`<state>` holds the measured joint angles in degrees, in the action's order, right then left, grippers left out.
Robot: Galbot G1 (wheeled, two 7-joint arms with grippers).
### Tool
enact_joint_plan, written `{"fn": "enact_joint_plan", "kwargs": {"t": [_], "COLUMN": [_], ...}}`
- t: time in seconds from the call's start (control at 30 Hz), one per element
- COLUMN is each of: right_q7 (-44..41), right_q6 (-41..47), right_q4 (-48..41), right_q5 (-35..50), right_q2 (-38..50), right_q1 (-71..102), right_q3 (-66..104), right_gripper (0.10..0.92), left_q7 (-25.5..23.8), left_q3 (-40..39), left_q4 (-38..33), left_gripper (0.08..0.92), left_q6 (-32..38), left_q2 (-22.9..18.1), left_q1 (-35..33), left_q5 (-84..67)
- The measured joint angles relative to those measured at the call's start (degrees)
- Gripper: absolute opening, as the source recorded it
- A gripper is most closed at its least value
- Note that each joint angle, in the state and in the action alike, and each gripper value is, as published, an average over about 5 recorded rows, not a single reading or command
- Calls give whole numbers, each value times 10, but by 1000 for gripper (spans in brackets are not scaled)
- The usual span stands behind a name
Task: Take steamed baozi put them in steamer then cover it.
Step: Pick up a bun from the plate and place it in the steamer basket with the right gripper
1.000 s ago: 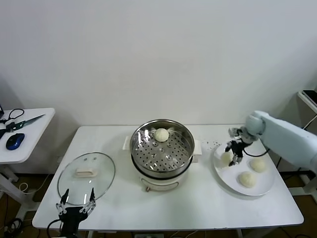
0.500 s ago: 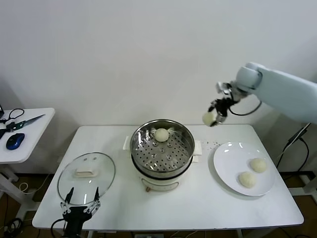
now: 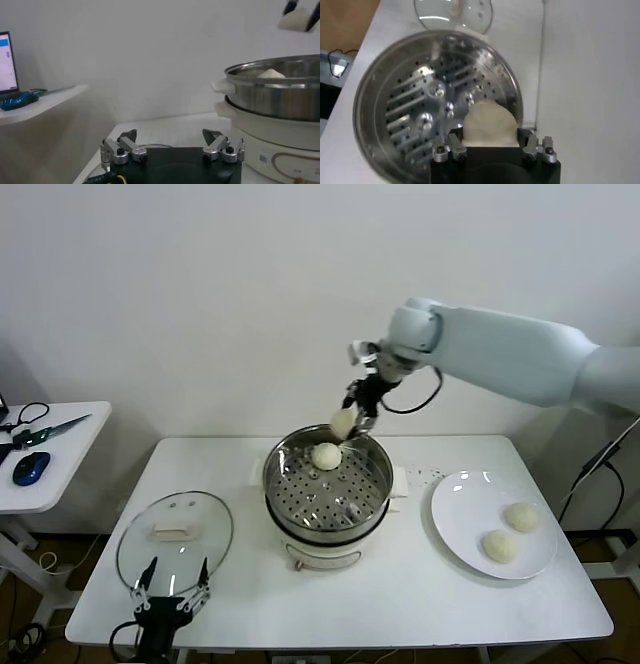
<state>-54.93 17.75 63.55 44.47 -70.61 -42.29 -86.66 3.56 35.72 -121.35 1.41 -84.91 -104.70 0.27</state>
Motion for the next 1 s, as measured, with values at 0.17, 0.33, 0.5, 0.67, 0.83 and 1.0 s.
{"fn": "enact_joint_plan", "kwargs": {"t": [0.17, 0.33, 0.5, 0.67, 0.83, 1.0], "right_q7": [12, 18, 19, 19, 20, 19], "right_q6": [6, 9, 10, 10, 14, 17], "right_q4": [-10, -27, -43, -55, -61, -59], "right_q5": [8, 8, 5, -3, -10, -15], "right_q2": [-43, -79, -100, -110, -115, -113], "right_q1": [21, 48, 73, 90, 102, 103], "right_q3": [-9, -13, -16, -19, -18, -14], "right_gripper": [695, 696, 696, 697, 765, 820], "left_q7": [1, 2, 2, 1, 1, 1], "left_q3": [1, 4, 7, 8, 7, 4], "left_q4": [1, 2, 6, 9, 13, 17], "left_gripper": [823, 823, 823, 823, 823, 823], "left_q6": [2, 3, 4, 4, 3, 3], "left_q2": [-1, -1, 0, 1, 1, 0], "left_q1": [-1, 0, 2, 5, 9, 12], "left_q5": [3, 3, 4, 4, 4, 7]}}
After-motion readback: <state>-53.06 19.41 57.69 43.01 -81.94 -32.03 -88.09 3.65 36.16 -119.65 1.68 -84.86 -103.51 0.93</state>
